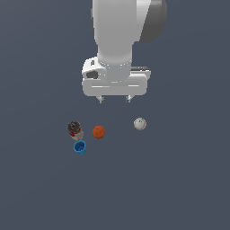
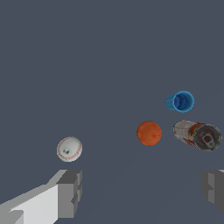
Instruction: Pick up a designated object from a clutter of objects.
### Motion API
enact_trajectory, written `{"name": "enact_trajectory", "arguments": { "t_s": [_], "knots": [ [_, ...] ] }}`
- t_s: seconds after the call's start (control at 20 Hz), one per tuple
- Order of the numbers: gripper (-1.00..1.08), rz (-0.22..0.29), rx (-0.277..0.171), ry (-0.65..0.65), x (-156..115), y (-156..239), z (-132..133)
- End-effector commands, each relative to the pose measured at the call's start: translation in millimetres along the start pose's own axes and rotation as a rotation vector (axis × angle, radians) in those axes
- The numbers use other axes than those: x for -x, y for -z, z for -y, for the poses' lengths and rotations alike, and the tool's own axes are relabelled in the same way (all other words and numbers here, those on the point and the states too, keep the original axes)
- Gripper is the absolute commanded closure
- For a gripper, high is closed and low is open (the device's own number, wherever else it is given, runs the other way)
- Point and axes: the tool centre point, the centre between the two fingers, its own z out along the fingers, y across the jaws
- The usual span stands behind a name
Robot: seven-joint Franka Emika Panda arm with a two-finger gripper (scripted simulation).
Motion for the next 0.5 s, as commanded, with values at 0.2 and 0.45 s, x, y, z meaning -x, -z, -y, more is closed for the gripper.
{"name": "enact_trajectory", "arguments": {
  "t_s": [0.2, 0.45],
  "knots": [
    [-0.92, 0.007, 0.009, 0.022, 1.1, -3.8, 3.1],
    [-0.92, 0.022, 0.029, 0.067, 3.8, -10.6, 9.1]
  ]
}}
